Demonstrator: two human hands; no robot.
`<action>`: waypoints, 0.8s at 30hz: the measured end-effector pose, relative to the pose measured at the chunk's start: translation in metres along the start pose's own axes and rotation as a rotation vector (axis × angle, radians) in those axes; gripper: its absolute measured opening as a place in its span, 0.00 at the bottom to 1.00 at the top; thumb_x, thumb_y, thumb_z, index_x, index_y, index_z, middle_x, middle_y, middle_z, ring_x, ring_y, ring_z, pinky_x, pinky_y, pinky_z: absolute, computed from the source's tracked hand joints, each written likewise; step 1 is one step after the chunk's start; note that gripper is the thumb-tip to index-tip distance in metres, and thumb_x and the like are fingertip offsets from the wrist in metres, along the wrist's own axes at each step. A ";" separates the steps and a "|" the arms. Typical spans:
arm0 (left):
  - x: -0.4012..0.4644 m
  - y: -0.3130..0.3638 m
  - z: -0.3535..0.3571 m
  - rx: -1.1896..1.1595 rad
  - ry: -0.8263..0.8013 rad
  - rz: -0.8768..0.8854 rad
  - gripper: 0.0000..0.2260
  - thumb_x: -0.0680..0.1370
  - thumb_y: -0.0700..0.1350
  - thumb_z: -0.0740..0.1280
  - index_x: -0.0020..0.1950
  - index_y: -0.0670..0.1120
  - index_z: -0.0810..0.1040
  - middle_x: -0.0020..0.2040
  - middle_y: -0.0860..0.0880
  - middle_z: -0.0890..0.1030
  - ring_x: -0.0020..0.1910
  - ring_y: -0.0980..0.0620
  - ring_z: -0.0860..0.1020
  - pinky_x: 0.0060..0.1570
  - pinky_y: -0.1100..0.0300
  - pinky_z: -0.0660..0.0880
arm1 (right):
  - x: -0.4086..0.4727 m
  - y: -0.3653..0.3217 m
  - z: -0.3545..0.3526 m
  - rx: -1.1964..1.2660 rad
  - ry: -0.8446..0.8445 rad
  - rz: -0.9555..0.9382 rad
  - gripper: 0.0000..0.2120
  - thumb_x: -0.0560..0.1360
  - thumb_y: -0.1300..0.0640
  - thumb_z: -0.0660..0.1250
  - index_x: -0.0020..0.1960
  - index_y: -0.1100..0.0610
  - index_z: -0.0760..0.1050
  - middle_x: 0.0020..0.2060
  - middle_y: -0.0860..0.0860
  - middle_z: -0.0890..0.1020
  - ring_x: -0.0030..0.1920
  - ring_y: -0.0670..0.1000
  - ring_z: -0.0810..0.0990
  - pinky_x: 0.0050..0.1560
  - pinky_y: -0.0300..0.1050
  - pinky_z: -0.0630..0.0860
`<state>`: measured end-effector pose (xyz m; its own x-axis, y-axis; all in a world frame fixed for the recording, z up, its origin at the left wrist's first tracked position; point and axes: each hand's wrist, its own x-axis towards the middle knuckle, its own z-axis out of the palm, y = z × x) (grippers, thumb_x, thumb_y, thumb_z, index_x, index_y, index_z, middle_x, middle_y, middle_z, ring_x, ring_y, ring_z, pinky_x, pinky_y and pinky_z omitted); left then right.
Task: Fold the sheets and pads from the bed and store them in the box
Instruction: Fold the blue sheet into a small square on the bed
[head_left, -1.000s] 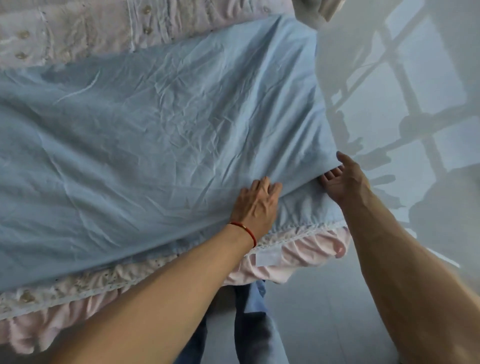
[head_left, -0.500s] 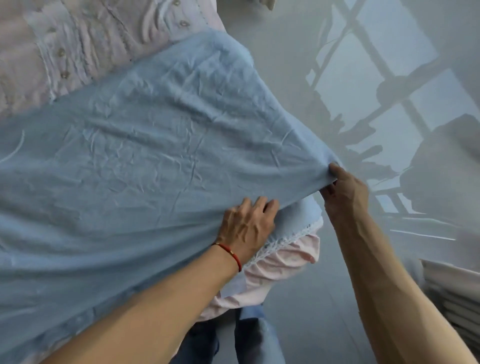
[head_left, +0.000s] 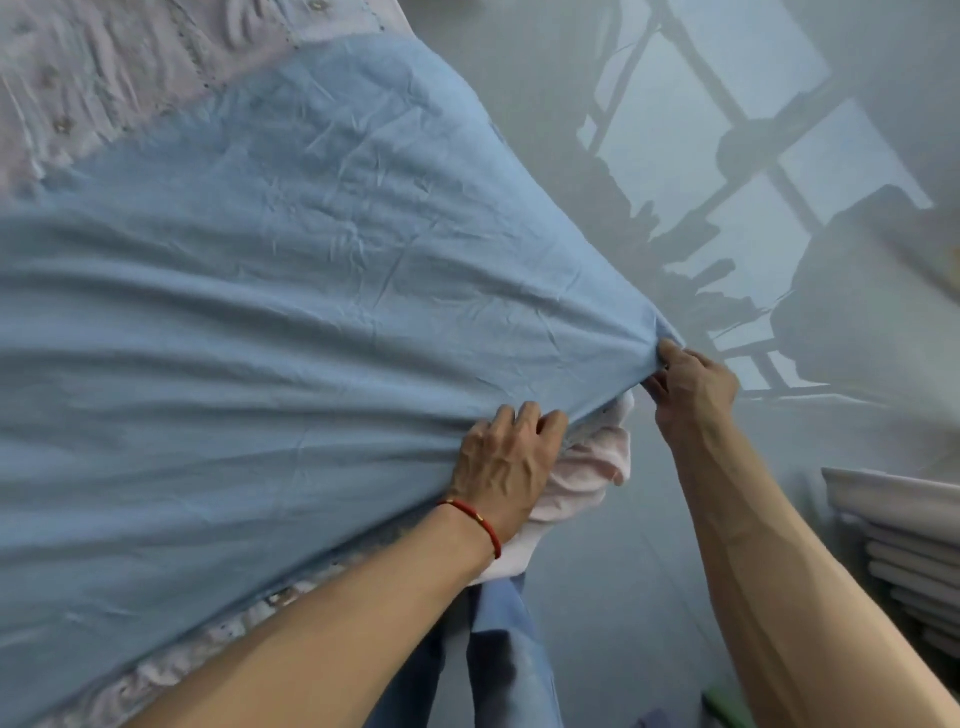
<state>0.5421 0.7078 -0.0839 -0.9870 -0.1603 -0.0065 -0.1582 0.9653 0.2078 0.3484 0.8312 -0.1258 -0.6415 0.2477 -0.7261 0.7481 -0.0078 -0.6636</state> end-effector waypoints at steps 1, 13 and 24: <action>-0.001 0.002 0.003 0.004 -0.020 0.001 0.14 0.74 0.35 0.51 0.48 0.46 0.74 0.38 0.46 0.73 0.32 0.46 0.73 0.27 0.57 0.62 | 0.004 0.007 -0.002 0.000 0.019 0.018 0.09 0.78 0.66 0.71 0.57 0.67 0.77 0.44 0.59 0.82 0.40 0.55 0.84 0.36 0.46 0.84; -0.049 -0.072 -0.008 -0.073 -0.042 -0.550 0.26 0.78 0.50 0.58 0.78 0.56 0.67 0.81 0.43 0.59 0.79 0.35 0.57 0.70 0.26 0.57 | -0.074 0.058 0.067 -1.497 -0.499 -0.929 0.34 0.81 0.36 0.45 0.83 0.42 0.40 0.83 0.50 0.38 0.82 0.59 0.38 0.79 0.69 0.39; 0.067 -0.189 -0.003 -0.094 -0.009 -0.850 0.27 0.80 0.58 0.49 0.80 0.67 0.53 0.84 0.48 0.46 0.80 0.33 0.40 0.66 0.19 0.43 | -0.067 0.028 0.226 -1.667 -0.603 -1.242 0.33 0.83 0.36 0.48 0.83 0.40 0.39 0.83 0.48 0.37 0.82 0.57 0.34 0.78 0.70 0.37</action>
<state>0.5059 0.5141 -0.1205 -0.5340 -0.8203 -0.2047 -0.8426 0.4963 0.2091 0.3733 0.5953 -0.1366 -0.4966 -0.7997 -0.3375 -0.7816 0.5811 -0.2269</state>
